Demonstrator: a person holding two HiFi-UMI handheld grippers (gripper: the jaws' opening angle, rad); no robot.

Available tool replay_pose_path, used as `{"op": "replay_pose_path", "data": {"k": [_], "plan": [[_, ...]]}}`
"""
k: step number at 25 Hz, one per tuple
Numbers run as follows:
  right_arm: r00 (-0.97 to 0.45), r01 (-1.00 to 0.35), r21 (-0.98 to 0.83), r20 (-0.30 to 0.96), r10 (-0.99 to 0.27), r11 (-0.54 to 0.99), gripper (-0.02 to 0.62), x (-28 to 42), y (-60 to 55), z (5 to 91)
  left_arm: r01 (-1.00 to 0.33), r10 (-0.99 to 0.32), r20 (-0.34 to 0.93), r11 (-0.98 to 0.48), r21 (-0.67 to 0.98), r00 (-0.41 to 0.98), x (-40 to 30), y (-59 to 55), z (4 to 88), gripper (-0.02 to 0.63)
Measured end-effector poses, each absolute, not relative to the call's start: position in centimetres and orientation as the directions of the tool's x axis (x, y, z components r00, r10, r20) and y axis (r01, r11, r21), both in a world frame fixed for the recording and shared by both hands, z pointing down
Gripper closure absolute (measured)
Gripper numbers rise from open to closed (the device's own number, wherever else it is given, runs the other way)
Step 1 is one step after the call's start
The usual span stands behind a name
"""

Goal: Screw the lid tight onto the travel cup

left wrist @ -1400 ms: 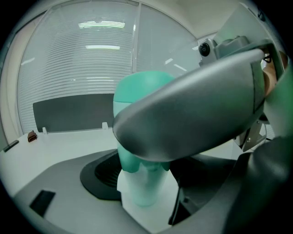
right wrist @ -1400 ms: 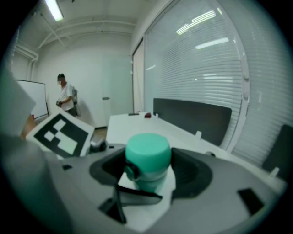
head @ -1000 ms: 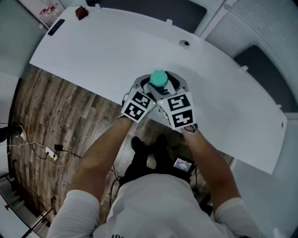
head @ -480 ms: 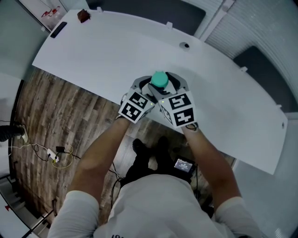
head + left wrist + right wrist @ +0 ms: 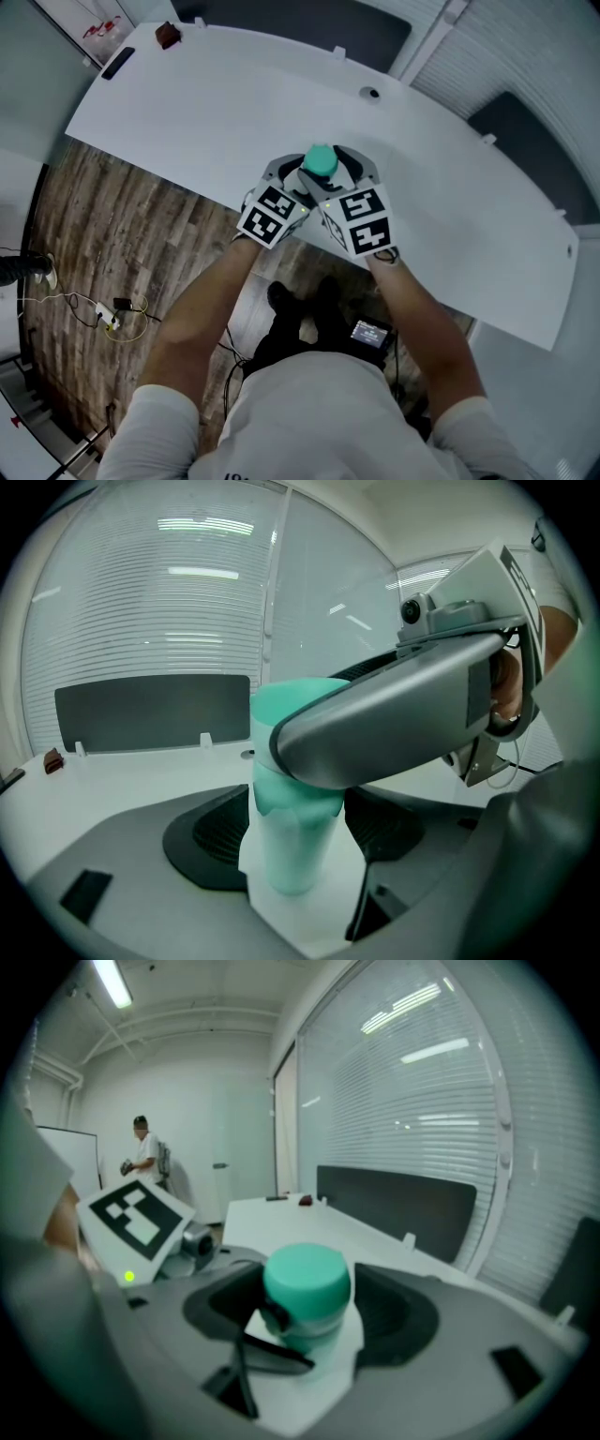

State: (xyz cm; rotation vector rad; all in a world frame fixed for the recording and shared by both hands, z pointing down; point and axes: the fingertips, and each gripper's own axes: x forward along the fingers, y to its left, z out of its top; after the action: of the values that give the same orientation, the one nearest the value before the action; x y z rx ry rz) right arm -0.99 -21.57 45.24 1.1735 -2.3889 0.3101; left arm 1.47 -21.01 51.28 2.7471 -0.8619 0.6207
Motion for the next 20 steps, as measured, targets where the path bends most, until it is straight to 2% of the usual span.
{"op": "replay_pose_path", "data": {"k": [20], "plan": [[-0.562, -0.774, 0.013, 0.445, -0.697, 0.633, 0.291, -0.2, -21.5, 41.8, -0.545, -0.465, 0.441, -0.836, 0.065, 0.767, 0.2, -19.1, 49.1, 0.284]]}}
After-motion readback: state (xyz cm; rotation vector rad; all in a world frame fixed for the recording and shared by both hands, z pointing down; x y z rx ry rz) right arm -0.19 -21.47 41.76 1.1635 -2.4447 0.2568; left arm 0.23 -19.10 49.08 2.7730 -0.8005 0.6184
